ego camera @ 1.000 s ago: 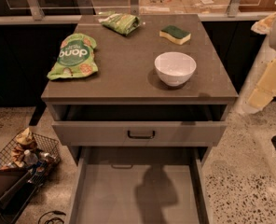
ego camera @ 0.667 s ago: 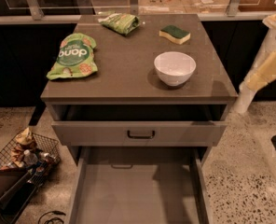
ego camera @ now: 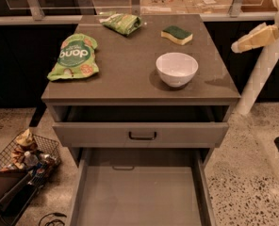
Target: Place sponge into middle drawer
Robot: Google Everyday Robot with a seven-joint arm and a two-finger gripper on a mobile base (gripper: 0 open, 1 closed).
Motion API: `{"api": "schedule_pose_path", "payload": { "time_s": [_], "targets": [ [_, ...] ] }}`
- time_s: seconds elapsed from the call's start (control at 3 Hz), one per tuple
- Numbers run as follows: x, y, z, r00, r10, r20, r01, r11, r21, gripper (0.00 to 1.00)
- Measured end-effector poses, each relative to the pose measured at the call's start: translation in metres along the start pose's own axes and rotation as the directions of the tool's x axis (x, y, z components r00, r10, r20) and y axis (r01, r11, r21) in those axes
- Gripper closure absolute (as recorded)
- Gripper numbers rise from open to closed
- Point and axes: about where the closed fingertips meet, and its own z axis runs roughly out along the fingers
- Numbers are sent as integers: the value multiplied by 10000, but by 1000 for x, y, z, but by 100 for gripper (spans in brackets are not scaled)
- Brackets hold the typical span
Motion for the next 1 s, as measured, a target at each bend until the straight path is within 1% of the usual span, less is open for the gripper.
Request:
{"api": "schedule_pose_path", "payload": {
  "time_s": [0.33,0.67,1.0],
  "targets": [
    [6,-31,38,9901,783,1164,-809,9966,175,0],
    [6,-30,38,9902,779,1156,-803,9966,160,0],
    [4,-26,73,9819,1121,1529,-1116,9937,-122,0]
  ]
}}
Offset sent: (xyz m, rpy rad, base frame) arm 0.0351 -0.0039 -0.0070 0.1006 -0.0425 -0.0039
